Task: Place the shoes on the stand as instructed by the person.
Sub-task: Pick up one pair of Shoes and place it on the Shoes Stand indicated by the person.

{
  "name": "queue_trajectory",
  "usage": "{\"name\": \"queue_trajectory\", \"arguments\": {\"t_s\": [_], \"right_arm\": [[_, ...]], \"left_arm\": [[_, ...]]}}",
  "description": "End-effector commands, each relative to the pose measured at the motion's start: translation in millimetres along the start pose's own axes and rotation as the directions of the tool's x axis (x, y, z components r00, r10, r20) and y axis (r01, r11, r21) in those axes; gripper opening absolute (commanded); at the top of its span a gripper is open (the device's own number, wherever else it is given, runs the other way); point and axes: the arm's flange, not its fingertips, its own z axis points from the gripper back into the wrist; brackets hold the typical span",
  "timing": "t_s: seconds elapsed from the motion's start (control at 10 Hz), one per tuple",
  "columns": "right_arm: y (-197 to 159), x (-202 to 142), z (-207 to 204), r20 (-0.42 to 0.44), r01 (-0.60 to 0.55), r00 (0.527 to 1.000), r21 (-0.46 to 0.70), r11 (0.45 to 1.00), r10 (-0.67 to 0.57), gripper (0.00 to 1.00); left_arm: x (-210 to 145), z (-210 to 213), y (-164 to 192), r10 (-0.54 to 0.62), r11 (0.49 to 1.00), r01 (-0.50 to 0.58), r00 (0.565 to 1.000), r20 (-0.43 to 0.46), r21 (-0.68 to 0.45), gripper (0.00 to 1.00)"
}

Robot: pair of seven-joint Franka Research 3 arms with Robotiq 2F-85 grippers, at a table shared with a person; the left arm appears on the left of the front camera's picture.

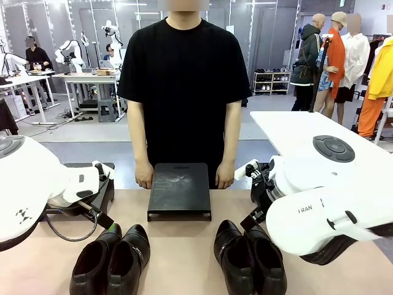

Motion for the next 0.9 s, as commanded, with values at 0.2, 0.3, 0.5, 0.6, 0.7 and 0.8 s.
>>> {"name": "queue_trajectory", "arguments": {"t_s": [0.2, 0.3, 0.5, 0.6, 0.7, 0.8], "right_arm": [[0.0, 0.0, 0.0, 0.000, 0.002, 1.000, 0.000, 1.000, -0.002, 1.00], [0.0, 0.0, 0.0, 0.000, 0.002, 1.000, 0.000, 1.000, -0.002, 1.00], [-9.6, 8.7, 16.6, -0.005, 0.070, 0.998, -0.023, 0.997, -0.070, 1.00], [-18.4, 16.7, 39.1, 0.020, 0.132, 0.991, 0.039, 0.991, -0.133, 1.00], [-28.2, 17.9, 55.9, 0.050, 0.165, 0.984, 0.078, 0.983, -0.170, 1.00], [-36.5, 15.1, 70.6, 0.096, 0.180, 0.976, 0.168, 0.969, -0.198, 1.00]], "left_arm": [[0.0, 0.0, 0.0, 0.000, 1.000, 0.000, 1.000, 0.000, 0.000, 1.00], [0.0, 0.0, 0.0, 0.000, 1.000, 0.000, 1.000, 0.000, 0.000, 1.00], [12.9, 38.4, 2.3, -0.019, 0.999, 0.018, 1.000, -0.021, -0.047, 1.00], [21.1, 71.6, 9.2, 0.020, 0.991, -0.023, 0.999, -0.029, -0.130, 1.00], [23.0, 93.7, 18.1, 0.071, 0.977, -0.075, 0.997, -0.028, -0.199, 1.00], [20.8, 111.7, 30.5, 0.133, 0.953, -0.135, 0.991, -0.025, -0.272, 1.00]]}}
